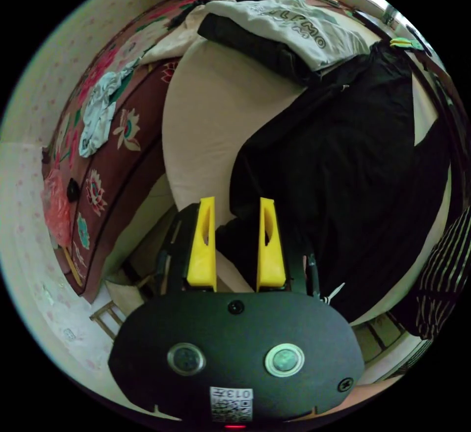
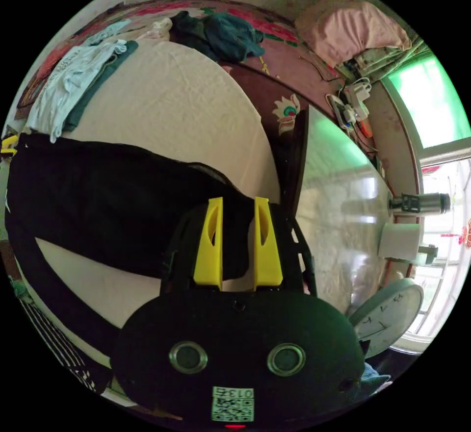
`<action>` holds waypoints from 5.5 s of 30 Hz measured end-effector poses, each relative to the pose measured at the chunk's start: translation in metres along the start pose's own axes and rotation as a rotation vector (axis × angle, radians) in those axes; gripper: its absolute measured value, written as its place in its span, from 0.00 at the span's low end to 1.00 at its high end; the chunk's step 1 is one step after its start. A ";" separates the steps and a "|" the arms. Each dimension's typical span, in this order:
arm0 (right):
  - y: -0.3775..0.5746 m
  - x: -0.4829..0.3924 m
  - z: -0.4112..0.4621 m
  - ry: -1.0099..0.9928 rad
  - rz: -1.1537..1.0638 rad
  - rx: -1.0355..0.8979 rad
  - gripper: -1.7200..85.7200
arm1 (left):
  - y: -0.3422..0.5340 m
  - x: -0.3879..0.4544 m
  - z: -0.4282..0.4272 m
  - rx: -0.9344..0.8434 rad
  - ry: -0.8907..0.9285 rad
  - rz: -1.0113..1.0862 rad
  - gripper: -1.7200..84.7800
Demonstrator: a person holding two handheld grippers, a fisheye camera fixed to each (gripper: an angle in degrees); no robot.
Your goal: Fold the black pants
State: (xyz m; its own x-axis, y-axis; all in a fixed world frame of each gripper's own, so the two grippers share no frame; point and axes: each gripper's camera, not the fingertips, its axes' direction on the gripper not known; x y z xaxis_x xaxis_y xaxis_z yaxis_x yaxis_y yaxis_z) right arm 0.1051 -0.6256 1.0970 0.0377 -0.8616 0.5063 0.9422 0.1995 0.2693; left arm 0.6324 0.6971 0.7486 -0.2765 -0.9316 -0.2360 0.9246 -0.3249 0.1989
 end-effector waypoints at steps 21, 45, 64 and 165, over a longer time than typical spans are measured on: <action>0.178 -0.081 -0.085 0.249 -0.003 0.196 0.04 | 0.129 0.109 -0.044 0.204 -0.047 -0.135 0.02; 0.479 -0.251 0.020 0.376 0.105 -0.047 0.05 | 0.272 0.346 0.067 0.029 0.049 -0.265 0.03; 0.441 -0.306 -0.017 0.007 -0.098 0.280 0.09 | 0.166 0.438 0.061 0.326 0.075 -0.139 0.06; 0.428 -0.258 0.071 -0.018 0.146 -0.033 0.02 | -0.074 0.783 0.238 0.224 0.320 0.612 0.02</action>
State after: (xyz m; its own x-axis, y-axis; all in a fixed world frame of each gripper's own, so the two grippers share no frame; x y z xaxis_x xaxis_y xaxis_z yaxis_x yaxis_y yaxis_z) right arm 0.4754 -0.2848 1.1405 0.1695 -0.8159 0.5527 0.9374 0.3066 0.1651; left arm 0.2851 -0.0477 0.7755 0.3954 -0.8748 -0.2799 0.8039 0.1822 0.5661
